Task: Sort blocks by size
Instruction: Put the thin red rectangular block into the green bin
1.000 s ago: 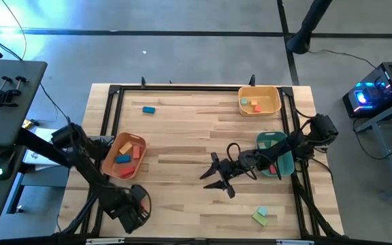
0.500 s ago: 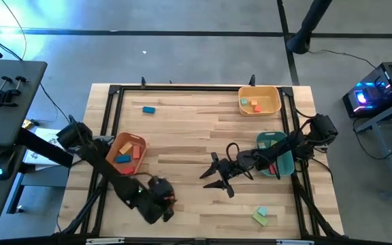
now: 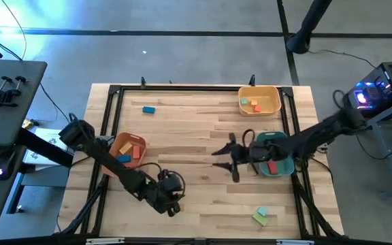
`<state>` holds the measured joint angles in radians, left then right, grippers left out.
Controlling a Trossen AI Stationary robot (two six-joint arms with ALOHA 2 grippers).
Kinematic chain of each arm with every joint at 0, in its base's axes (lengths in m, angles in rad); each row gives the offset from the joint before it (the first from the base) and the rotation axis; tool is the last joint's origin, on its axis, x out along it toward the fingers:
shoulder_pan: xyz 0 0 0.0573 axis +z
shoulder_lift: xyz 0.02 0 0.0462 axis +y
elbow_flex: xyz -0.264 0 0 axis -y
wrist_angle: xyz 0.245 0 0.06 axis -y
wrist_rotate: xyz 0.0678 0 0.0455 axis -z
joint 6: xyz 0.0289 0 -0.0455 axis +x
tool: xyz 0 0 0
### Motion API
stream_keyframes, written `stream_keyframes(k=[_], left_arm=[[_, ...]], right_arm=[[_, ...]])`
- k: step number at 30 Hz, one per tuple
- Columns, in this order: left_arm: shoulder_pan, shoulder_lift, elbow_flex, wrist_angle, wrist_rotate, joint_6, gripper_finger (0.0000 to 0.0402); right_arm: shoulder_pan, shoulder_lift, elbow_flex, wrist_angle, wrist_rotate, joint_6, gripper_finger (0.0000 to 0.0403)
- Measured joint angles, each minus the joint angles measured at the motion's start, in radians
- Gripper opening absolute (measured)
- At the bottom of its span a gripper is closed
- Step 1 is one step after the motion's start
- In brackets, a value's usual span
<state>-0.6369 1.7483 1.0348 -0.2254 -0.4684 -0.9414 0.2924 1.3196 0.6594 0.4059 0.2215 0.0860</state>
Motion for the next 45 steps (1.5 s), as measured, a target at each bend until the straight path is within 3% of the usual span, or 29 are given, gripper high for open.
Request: stream_keyframes(k=[7, 19, 23, 27, 30, 32, 34, 37, 40, 45], left_arm=[[0.026, -0.025, 0.000, -0.047, 0.202, 0.064, 0.0115], [0.003, -0.004, -0.096, -0.107, 0.252, 0.004, 0.0092], [0.013, -0.005, -0.123, -0.104, 0.159, 0.063, 0.0079], [0.061, -0.001, -0.127, -0.084, -0.099, 0.224, 0.0071], [0.140, -0.002, -0.126, 0.034, -0.313, 0.372, 0.0068], [0.211, -0.003, -0.125, 0.164, -0.375, 0.493, 0.0065], [0.271, -0.009, -0.101, 0.235, -0.340, 0.602, 0.0063], [0.313, -0.034, -0.048, 0.173, -0.179, 0.666, 0.0059], [0.307, -0.065, -0.001, 0.008, -0.112, 0.602, 0.0054], [0.209, -0.113, 0.011, -0.274, -0.163, 0.359, 0.0039]], right_arm=[[0.000, -0.060, 0.000, -0.058, 0.064, -0.024, 0.0177], [0.000, 0.079, 0.000, -0.018, 0.064, 0.012, 0.0177], [0.000, 0.112, 0.000, -0.014, 0.064, 0.011, 0.0177], [0.000, 0.122, 0.000, -0.012, 0.064, -0.004, 0.0177], [-0.005, 0.122, 0.000, -0.005, 0.064, -0.024, 0.0177], [-0.012, 0.122, 0.000, -0.004, 0.063, -0.027, 0.0177], [-0.023, 0.122, 0.000, -0.005, 0.064, -0.023, 0.0177], [-0.032, 0.122, 0.000, -0.027, 0.056, -0.019, 0.0177], [-0.036, 0.122, 0.000, -0.058, 0.051, -0.019, 0.0177], [-0.038, 0.122, 0.000, -0.063, 0.076, -0.001, 0.0177]])
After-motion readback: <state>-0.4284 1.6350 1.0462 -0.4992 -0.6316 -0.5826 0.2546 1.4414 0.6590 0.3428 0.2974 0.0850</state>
